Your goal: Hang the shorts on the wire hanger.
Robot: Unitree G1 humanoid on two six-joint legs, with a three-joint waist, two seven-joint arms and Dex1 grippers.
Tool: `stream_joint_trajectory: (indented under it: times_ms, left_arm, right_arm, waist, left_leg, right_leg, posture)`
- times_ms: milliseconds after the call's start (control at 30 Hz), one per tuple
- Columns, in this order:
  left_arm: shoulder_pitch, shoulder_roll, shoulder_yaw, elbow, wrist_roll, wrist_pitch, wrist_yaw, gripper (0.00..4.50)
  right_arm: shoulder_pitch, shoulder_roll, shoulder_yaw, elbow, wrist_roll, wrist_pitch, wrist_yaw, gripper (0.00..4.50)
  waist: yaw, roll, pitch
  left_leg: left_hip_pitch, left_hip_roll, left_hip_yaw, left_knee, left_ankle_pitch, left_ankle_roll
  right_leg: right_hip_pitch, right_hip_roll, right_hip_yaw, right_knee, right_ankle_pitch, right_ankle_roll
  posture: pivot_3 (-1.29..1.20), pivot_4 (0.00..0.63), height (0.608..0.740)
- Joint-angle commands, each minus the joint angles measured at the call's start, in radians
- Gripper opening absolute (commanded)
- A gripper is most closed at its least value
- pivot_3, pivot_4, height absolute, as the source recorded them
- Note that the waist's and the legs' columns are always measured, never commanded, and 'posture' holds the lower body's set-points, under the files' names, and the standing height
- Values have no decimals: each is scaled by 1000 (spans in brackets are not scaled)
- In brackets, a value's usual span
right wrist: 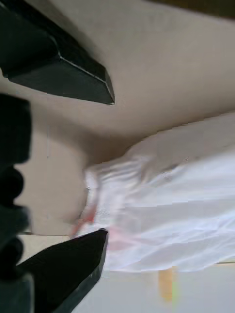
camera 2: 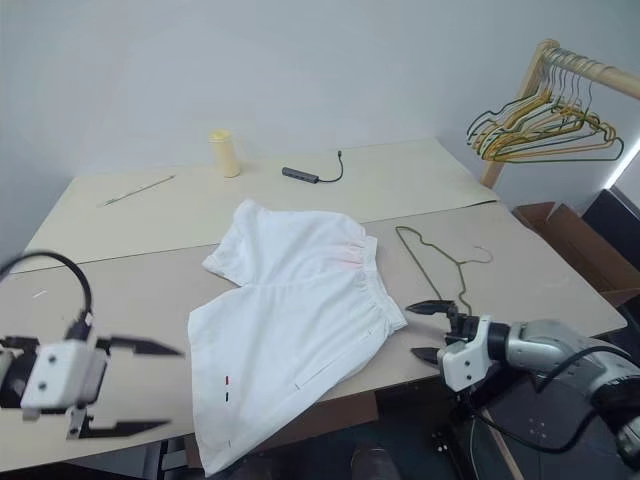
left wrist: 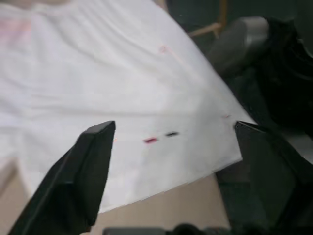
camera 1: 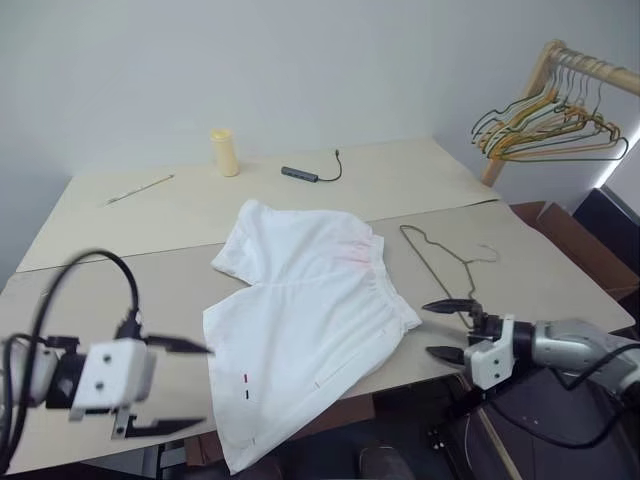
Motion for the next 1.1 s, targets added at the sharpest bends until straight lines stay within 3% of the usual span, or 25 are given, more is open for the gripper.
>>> stream_joint_trajectory:
  times_ms: [33,200,300,433,533,633,1000,1100]
  left_arm:
    - [-155,-52,-32,16,-107,120,170,4484]
    - [-385,-176,-138,6,-224,307,412,4484]
    - [-464,-214,-201,-12,-264,378,472,4484]
    - [-533,-228,-262,-2,-276,408,463,4484]
    - [-580,-242,-297,12,-305,440,457,4484]
    - [-596,-236,-312,24,-310,450,426,4500]
    - [-591,-225,-320,29,-309,454,383,4500]
    - [-594,-224,-322,32,-311,458,374,4500]
  right_arm:
    - [57,-44,-161,-207,376,403,128,4500]
    - [99,19,-319,-320,505,974,49,4500]
    - [59,52,-328,-334,500,1322,17,4500]
    - [-18,128,-335,-291,504,1614,27,4500]
    - [-73,190,-325,-219,479,1707,59,4500]
    - [-113,236,-336,-171,467,1731,92,3933]
    - [-201,318,-356,-20,378,1738,135,41]
    - [-211,324,-371,-7,352,1744,124,41]
  waist:
    - [4,0,0]
    - [13,0,0]
    - [15,1,0]
    - [8,3,-2]
    - [1,4,-3]
    - [-11,3,-3]
    - [-22,0,-6]
    - [-23,-1,-7]
  left_leg:
    - [0,1,0,0,0,0]
    - [-1,4,0,0,-1,-2]
    - [-6,4,0,0,-2,-3]
    - [-22,3,2,2,-2,-4]
    - [-33,3,3,6,-2,-4]
    - [-35,4,3,8,-2,-4]
    - [-35,6,5,19,-2,-4]
    - [-35,6,5,19,-2,-4]
  right_leg:
    - [0,0,0,0,1,2]
    - [-1,4,-1,-1,5,7]
    - [-8,4,-1,-1,10,-1]
    - [-24,4,1,-1,14,-1]
    - [-35,5,1,-1,19,-1]
    - [-34,6,0,-2,21,0]
    - [-30,9,1,-4,25,4]
    - [-30,9,2,-4,25,4]
  posture:
    - [-78,34,740]
    - [-99,29,740]
    - [-119,25,740]
    - [-128,20,740]
    - [-129,19,740]
    - [-129,19,740]
    - [-127,16,740]
    - [-127,20,740]
